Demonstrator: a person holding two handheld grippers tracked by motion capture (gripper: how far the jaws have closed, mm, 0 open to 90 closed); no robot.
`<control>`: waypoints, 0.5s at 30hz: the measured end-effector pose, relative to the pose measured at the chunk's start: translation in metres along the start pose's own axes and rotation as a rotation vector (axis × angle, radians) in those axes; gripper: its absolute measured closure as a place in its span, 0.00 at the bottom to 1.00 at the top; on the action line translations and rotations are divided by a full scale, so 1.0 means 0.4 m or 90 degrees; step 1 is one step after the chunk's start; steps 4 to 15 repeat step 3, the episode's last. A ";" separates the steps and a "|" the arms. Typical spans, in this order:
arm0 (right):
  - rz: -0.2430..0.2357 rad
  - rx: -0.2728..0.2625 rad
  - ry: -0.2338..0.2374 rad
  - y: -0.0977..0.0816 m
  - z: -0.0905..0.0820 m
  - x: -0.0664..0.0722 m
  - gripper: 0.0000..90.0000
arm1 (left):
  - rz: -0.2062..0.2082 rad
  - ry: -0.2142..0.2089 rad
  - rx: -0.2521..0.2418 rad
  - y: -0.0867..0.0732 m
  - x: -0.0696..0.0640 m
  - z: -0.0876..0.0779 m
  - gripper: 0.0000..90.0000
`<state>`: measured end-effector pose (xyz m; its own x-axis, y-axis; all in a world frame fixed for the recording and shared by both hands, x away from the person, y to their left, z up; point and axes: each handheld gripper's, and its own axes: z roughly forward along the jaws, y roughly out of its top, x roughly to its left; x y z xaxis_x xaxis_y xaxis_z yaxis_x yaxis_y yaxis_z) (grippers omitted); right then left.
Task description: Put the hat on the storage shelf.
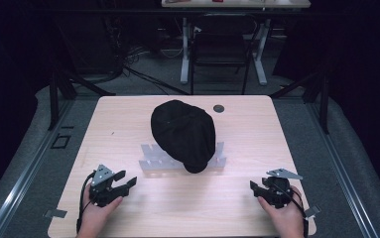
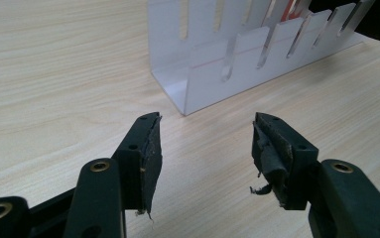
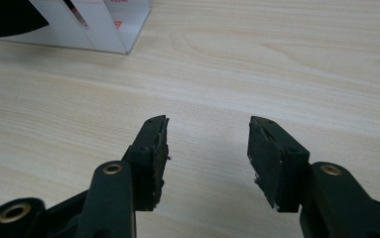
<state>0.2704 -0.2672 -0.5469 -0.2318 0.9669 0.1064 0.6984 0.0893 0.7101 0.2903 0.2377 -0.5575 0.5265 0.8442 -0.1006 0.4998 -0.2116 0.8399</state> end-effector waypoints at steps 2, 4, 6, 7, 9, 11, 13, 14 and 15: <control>0.005 -0.002 0.005 -0.001 0.001 -0.001 0.55 | -0.001 0.000 -0.003 0.000 0.000 -0.001 0.50; 0.006 -0.003 0.006 -0.001 0.001 -0.002 0.55 | 0.000 0.003 -0.002 0.000 0.001 -0.002 0.50; 0.006 -0.003 0.006 -0.001 0.001 -0.002 0.55 | 0.000 0.003 -0.002 0.000 0.001 -0.002 0.50; 0.006 -0.003 0.006 -0.001 0.001 -0.002 0.55 | 0.000 0.003 -0.002 0.000 0.001 -0.002 0.50; 0.006 -0.003 0.006 -0.001 0.001 -0.002 0.55 | 0.000 0.003 -0.002 0.000 0.001 -0.002 0.50; 0.006 -0.003 0.006 -0.001 0.001 -0.002 0.55 | 0.000 0.003 -0.002 0.000 0.001 -0.002 0.50; 0.006 -0.003 0.006 -0.001 0.001 -0.002 0.55 | 0.000 0.003 -0.002 0.000 0.001 -0.002 0.50; 0.006 -0.003 0.006 -0.001 0.001 -0.002 0.55 | 0.000 0.003 -0.002 0.000 0.001 -0.002 0.50; 0.006 -0.003 0.006 -0.001 0.001 -0.002 0.55 | 0.000 0.003 -0.002 0.000 0.001 -0.002 0.50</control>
